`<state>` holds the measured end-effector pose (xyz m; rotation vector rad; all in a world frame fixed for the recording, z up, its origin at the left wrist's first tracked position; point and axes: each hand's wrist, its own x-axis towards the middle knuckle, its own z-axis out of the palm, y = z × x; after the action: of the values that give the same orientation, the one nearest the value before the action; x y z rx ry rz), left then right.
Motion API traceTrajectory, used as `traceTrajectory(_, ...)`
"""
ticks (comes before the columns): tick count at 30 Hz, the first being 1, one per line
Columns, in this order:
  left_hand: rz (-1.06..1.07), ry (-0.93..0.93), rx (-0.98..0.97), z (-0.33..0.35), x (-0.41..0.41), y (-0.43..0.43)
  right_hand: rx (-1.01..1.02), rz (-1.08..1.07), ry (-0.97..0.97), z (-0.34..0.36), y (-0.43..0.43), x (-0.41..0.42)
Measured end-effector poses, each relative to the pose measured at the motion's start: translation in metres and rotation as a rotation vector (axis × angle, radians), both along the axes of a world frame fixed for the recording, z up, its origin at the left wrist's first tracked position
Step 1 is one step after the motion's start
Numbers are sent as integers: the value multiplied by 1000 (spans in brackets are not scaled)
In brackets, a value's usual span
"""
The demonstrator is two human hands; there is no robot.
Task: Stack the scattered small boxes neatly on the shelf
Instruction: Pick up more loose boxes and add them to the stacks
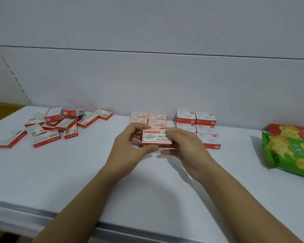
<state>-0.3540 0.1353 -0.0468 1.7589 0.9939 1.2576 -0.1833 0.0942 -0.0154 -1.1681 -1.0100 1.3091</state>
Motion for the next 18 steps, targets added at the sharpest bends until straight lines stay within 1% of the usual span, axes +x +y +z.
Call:
traceTrajectory(3,-84,-89,-54,3,-1,0,19,-47,-57,0,1,1)
traceTrajectory(5,-94,-143,-61,6,-1,0,27,-40,-57,1,1,0)
traceTrajectory(7,-86,-199,-76,8,-2,2,32,2,-57,3,0,-1)
traceTrajectory(9,-108,-221,-117,10,-3,1,24,113,-80,5,-3,0)
traceTrajectory(11,-150,-198,-139,10,-1,-1,26,260,-129,6,-6,0)
traceTrajectory(13,-172,-142,-114,9,0,-2,60,295,-148,4,-7,-3)
traceTrajectory(16,-212,-68,-72,7,-1,-2,112,132,-56,2,-3,-6)
traceTrajectory(18,-201,43,-34,4,0,-2,98,62,29,1,-1,-4)
